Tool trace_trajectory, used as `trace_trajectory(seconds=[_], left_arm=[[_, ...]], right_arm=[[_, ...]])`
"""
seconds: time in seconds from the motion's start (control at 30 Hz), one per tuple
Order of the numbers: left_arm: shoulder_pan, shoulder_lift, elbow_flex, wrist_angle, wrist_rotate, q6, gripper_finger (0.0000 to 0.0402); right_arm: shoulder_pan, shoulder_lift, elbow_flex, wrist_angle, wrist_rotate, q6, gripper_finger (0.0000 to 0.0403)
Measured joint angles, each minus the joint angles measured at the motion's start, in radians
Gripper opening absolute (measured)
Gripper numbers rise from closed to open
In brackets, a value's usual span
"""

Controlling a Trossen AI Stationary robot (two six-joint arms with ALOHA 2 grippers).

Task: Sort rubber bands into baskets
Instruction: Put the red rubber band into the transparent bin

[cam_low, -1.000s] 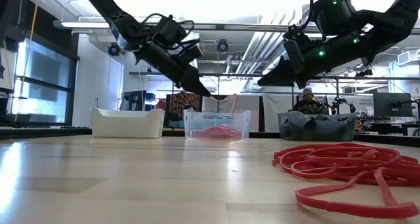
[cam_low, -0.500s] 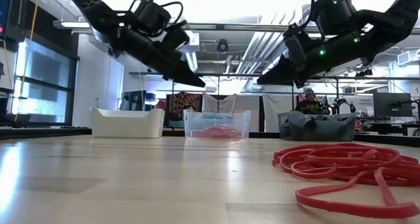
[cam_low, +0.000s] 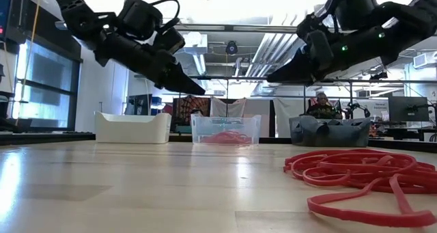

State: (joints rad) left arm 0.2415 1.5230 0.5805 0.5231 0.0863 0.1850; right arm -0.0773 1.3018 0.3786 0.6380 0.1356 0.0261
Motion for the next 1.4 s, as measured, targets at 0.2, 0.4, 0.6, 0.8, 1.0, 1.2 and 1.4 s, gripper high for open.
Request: trace_trajectory(seconds=[0.2,0.4,0.6,0.8,1.0,1.2,1.4], left_arm=[[-0.033,0.0,-0.039,0.059,0.0,-0.01,0.0],[-0.055,0.0,-0.046,0.06,0.0,-0.019,0.0],[-0.075,0.0,-0.046,0.056,0.0,-0.026,0.0],[-0.093,0.0,-0.046,0.045,0.0,-0.043,0.0],[-0.093,0.0,-0.046,0.043,0.0,-0.053,0.0],[-0.092,0.0,-0.045,0.042,0.0,-0.053,0.0],[-0.091,0.0,-0.045,0.037,0.0,-0.053,0.0]], right_arm=[[0.056,0.0,0.051,-0.078,0.0,0.038,0.0],[0.098,0.0,0.142,-0.284,-0.002,0.075,0.0],[0.16,0.0,0.188,-0.444,-0.002,0.16,0.0001],[0.25,0.0,0.198,-0.533,0.004,0.253,0.0031],[0.312,0.019,0.198,-0.588,0.006,0.316,0.0097],[0.375,0.109,0.198,-0.609,0.006,0.333,0.0129],[0.425,0.224,0.198,-0.58,0.006,0.332,0.013]])
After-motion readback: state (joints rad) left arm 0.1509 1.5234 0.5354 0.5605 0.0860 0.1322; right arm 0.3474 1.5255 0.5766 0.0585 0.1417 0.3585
